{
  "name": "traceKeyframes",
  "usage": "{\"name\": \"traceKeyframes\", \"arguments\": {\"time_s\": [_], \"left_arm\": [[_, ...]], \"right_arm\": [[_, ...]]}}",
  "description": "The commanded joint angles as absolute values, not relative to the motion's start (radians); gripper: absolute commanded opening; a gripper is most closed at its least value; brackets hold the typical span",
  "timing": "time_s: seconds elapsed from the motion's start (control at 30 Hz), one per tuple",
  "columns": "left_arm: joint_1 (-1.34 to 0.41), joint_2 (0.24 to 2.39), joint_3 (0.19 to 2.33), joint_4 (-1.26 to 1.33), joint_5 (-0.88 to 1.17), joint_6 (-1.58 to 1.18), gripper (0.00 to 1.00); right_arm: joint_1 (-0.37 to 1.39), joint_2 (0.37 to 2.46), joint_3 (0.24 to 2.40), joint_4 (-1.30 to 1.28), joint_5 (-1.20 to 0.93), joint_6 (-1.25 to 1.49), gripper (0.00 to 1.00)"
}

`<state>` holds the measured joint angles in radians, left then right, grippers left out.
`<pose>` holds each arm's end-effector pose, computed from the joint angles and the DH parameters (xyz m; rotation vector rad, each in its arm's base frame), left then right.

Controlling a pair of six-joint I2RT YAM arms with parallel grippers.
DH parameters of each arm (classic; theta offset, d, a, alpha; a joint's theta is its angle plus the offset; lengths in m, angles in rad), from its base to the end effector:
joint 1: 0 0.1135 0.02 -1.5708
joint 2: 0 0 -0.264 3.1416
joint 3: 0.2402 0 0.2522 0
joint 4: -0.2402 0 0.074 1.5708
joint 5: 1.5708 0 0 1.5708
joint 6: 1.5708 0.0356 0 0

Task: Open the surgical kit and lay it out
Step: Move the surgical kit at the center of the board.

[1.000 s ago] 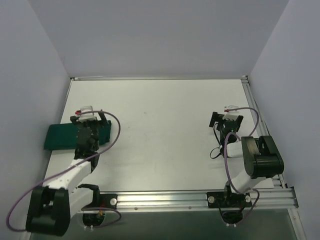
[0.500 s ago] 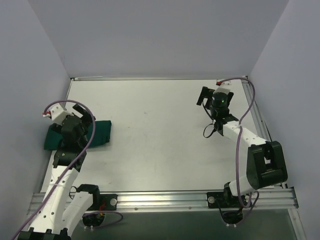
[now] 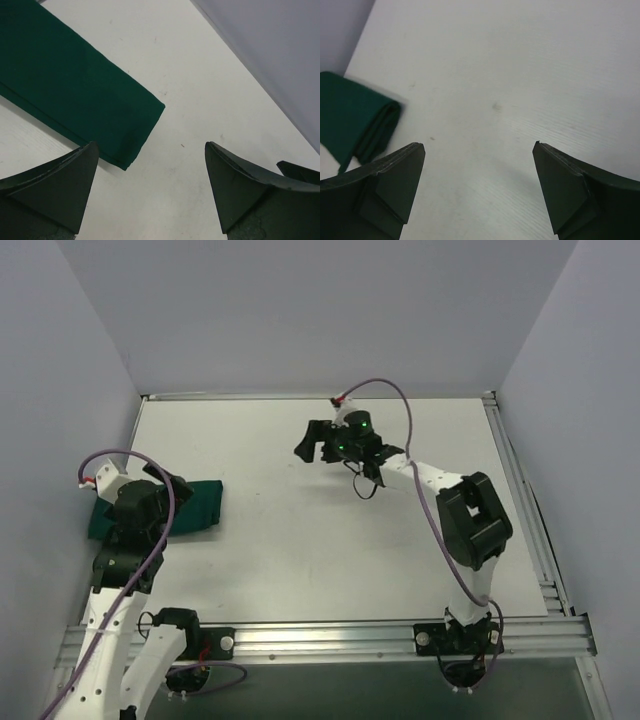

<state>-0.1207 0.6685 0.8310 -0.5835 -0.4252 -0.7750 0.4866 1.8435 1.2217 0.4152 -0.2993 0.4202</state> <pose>0.1427 -0.0025 0.3325 -0.8790 1.7473 -0.1666 0.3760 0.2108 0.2517 -0.2876 1.8400 0.9081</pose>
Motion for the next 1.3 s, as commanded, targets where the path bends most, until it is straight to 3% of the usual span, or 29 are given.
{"name": "traceKeyframes", "arguments": {"time_s": [0.0, 0.37, 0.5, 0.53, 0.63, 1.0, 1.27], "left_arm": [[-0.114, 0.707, 0.913, -0.719, -0.474, -0.813, 0.96], [-0.117, 0.657, 0.916, -0.727, -0.468, -0.807, 1.00], [-0.117, 0.658, 0.897, -0.723, -0.453, -0.821, 1.00], [-0.117, 0.658, 0.893, -0.721, -0.446, -0.825, 0.95], [-0.117, 0.660, 0.885, -0.719, -0.442, -0.836, 0.93], [-0.117, 0.673, 0.913, -0.755, -0.457, -0.818, 0.93], [-0.117, 0.690, 0.928, -0.796, -0.499, -0.819, 0.93]], "right_arm": [[0.566, 1.939, 1.353, 0.455, -0.415, 0.498, 0.93], [0.794, 2.273, 1.663, 0.529, -0.408, 0.614, 0.86], [0.828, 2.335, 1.707, 0.578, -0.432, 0.664, 0.86], [0.834, 2.350, 1.719, 0.597, -0.448, 0.676, 0.86], [0.854, 2.391, 1.747, 0.626, -0.463, 0.713, 0.86], [0.907, 2.529, 1.911, 0.542, -0.482, 0.710, 0.85], [0.925, 2.603, 2.011, 0.492, -0.465, 0.718, 0.77]]}}
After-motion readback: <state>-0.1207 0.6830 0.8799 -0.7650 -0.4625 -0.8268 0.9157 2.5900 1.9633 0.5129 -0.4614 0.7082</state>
